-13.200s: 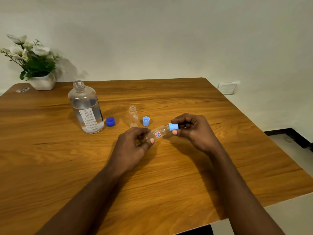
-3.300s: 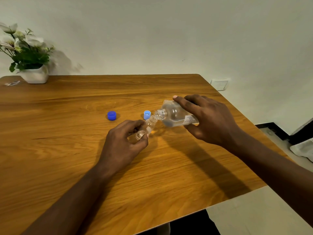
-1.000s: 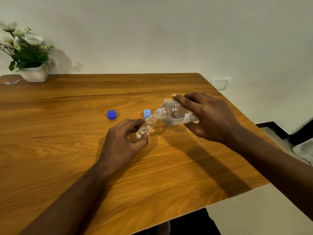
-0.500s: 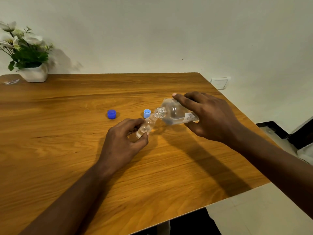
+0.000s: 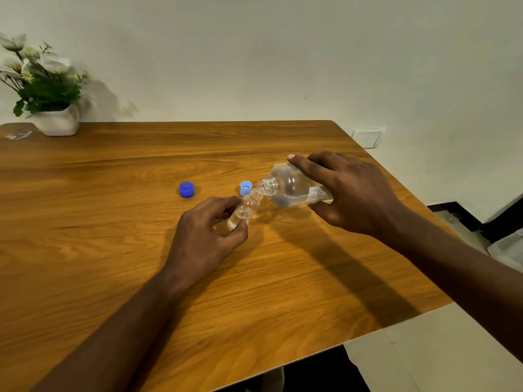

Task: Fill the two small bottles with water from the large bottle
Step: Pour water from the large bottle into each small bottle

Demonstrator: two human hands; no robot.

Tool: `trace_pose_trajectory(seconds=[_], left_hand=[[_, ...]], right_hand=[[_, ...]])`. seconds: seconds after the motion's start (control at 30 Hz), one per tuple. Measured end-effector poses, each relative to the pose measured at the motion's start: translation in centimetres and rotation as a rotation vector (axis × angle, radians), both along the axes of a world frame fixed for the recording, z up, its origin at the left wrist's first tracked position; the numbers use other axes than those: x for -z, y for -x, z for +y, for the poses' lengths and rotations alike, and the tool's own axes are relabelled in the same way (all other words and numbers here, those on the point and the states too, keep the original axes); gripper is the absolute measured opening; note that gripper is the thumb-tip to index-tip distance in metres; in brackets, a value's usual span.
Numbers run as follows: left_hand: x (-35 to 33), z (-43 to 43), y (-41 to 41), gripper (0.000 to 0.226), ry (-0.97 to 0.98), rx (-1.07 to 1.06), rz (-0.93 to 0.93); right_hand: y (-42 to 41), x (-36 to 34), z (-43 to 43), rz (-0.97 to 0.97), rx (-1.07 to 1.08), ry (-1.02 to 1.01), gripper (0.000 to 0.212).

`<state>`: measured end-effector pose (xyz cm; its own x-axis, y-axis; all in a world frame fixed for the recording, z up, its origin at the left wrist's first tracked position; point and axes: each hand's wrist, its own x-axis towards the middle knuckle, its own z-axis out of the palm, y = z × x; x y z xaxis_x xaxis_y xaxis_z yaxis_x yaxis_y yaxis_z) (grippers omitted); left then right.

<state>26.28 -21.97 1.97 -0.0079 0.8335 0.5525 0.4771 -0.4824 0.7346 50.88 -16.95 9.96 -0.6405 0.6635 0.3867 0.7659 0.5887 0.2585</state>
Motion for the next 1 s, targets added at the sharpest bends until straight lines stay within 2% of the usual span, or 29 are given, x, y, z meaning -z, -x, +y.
trace_pose_trajectory(seconds=[1.0], left_hand=[[0.18, 0.02, 0.01, 0.035, 0.004, 0.009, -0.004]], right_hand=[[-0.02, 0.01, -0.04, -0.012, 0.005, 0.0, 0.08]])
